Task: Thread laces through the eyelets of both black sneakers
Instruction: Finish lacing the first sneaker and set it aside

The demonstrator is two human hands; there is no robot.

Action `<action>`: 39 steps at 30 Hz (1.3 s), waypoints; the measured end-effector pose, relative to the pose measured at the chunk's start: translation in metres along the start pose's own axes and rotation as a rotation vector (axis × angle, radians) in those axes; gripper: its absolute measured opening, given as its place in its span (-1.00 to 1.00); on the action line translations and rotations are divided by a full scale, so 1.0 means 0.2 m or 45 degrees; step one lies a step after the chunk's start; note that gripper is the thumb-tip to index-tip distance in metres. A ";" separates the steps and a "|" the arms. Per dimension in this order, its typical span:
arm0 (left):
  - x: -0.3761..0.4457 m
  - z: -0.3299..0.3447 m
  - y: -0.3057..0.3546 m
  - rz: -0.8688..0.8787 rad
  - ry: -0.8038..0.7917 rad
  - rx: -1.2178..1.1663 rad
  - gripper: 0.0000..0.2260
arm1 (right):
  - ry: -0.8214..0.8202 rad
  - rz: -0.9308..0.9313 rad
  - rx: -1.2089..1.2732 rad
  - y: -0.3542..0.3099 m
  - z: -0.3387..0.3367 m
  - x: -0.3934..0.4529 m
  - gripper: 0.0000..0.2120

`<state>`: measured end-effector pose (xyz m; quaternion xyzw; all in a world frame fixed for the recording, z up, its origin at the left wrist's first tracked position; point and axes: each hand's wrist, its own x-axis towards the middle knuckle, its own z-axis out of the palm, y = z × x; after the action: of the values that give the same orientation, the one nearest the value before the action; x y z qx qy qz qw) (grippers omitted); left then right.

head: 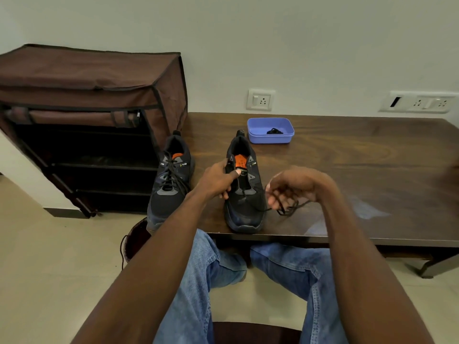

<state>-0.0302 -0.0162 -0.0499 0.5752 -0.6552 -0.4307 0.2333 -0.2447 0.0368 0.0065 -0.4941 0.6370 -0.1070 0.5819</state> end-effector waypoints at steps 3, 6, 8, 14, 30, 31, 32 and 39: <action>0.00 0.00 0.01 0.074 0.116 0.028 -0.63 | -0.101 0.029 -0.085 0.03 -0.01 -0.04 -0.76; 0.01 0.01 0.02 0.235 0.287 0.085 -0.67 | 0.571 -0.035 -0.299 0.07 -0.01 0.10 -0.84; 0.02 0.03 0.01 0.351 0.298 0.192 -0.78 | 0.843 -0.101 -0.313 0.07 0.02 0.17 -0.82; 0.01 0.06 0.02 0.212 -0.151 0.535 -0.80 | 0.759 -0.278 -0.152 0.01 0.14 0.27 -0.79; 0.04 -0.09 0.01 0.050 0.647 -0.501 -0.75 | 0.832 -0.338 -0.014 0.03 0.16 0.36 -0.83; 0.05 -0.12 -0.01 0.037 0.885 -0.515 -0.89 | 0.835 -0.330 -0.011 0.03 0.16 0.36 -0.83; 0.07 -0.15 -0.04 0.027 1.104 -0.545 -0.92 | 0.834 -0.321 -0.008 0.03 0.15 0.36 -0.83; 0.02 -0.15 -0.04 0.009 1.033 -0.439 -0.90 | 0.844 -0.291 -0.059 0.03 0.16 0.34 -0.75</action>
<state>-0.0033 -0.0281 -0.0423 0.6482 -0.4310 -0.2723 0.5656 -0.2086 0.0020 -0.0511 -0.5137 0.7341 -0.3115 0.3164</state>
